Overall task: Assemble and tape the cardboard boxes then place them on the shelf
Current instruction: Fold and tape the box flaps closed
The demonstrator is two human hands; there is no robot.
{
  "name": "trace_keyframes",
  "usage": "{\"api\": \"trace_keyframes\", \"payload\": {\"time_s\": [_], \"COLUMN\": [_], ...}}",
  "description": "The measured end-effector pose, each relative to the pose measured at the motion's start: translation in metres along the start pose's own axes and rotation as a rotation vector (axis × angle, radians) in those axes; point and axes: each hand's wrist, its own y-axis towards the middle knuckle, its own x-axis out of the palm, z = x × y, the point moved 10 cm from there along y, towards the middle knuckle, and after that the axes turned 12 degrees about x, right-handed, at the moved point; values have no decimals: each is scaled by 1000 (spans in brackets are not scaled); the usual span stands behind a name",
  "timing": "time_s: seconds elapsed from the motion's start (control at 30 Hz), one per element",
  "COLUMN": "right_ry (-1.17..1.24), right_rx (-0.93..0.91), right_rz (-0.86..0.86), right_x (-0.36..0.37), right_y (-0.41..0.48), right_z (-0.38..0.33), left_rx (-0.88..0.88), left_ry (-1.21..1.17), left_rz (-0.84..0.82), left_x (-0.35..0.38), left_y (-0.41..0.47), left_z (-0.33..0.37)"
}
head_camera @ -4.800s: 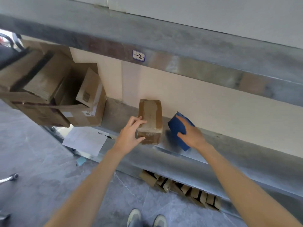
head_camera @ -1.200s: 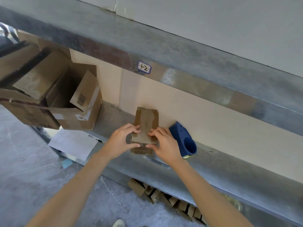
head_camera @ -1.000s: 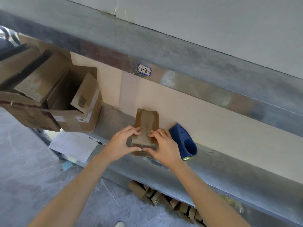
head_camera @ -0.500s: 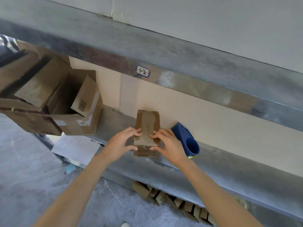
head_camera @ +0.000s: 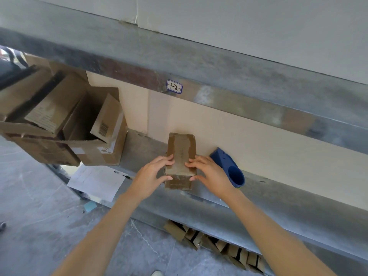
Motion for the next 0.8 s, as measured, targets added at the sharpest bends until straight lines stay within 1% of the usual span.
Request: {"api": "trace_keyframes", "payload": {"time_s": [0.23,0.33,0.4,0.5,0.57,0.67,0.73,0.8], "right_ry": [21,-47,-76,-5,14,-4,24,102], "right_rx": [-54,-111,-140,-118,-114,-121,-123,-131], "right_rz": [77,59,75,97,137,202,187,133], "right_x": [0,5,7,10,11,13,17,18], "right_y": [-10,-11,-10,-8,-8,-9,-7,-4], "right_z": [-17,-30,-38,-44,-52,-65,-69,-69], "left_rx": [-69,-147,-180,-183,-218,-318,-372,-398], "left_ry": [62,104,100,111,47,-122,-185,-201], "left_rz": [213,257,287,301,283,262,268,272], "left_x": [-20,-33,-39,-39,-32,-24,-23,-21], "left_y": [-18,-28,-33,-39,-42,-48,-49,-50], "left_z": [0,-13,-20,-22,-26,-34,-37,-37]}}
